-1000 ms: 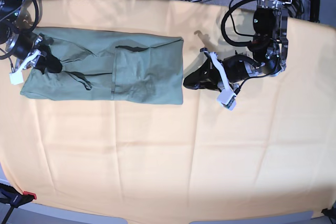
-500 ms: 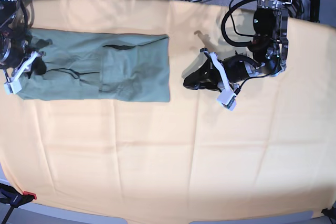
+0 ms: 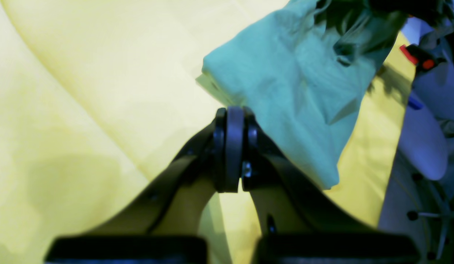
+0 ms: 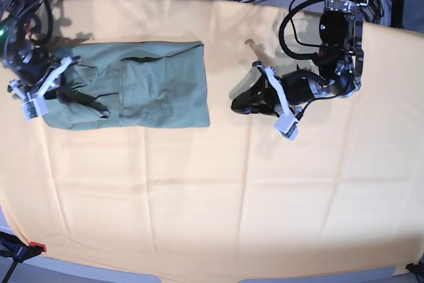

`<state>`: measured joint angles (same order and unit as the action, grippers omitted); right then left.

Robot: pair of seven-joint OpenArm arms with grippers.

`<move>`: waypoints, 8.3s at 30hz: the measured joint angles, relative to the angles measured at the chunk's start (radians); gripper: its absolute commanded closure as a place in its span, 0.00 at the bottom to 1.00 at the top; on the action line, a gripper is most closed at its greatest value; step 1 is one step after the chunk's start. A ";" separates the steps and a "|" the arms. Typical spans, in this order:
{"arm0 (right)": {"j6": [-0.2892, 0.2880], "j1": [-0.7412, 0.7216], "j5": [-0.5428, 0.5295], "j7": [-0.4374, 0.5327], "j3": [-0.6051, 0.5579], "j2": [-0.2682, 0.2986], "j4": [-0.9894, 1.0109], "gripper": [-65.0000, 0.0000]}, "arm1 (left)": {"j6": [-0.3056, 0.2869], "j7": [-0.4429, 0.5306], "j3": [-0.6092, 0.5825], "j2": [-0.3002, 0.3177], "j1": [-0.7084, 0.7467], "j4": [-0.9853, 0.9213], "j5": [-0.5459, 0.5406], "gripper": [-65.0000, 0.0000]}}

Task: Fold the T-shirt properly

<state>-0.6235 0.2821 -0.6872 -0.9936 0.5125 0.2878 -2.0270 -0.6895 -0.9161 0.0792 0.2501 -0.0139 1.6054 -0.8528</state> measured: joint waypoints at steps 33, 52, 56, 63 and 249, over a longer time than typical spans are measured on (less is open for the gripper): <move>0.029 -0.021 0.418 0.235 -0.740 -0.180 -0.098 0.79 | 0.000 0.000 0.000 0.000 0.000 0.002 -0.056 1.00; 0.154 -0.123 0.580 0.175 -0.840 -0.161 -0.275 0.33 | 0.000 -0.001 0.002 0.000 0.000 0.002 -0.018 1.00; 0.160 -0.068 0.579 0.170 -0.768 -0.127 -0.287 0.33 | 0.000 0.000 0.002 0.014 0.000 0.002 -0.013 1.00; 0.058 -0.010 0.504 0.170 -0.738 -0.072 -0.287 0.33 | 0.000 0.000 0.007 0.020 0.000 0.002 -0.013 1.00; 0.202 -0.258 0.582 0.296 -0.792 -0.026 -0.089 1.00 | -0.003 -0.107 0.006 0.265 -0.145 0.123 -0.197 1.00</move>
<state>-0.4213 0.0238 -0.1055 -0.6979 -0.2798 0.2619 -2.1155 -0.6930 -1.0233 0.0853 0.5152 -0.1585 1.7283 -1.0500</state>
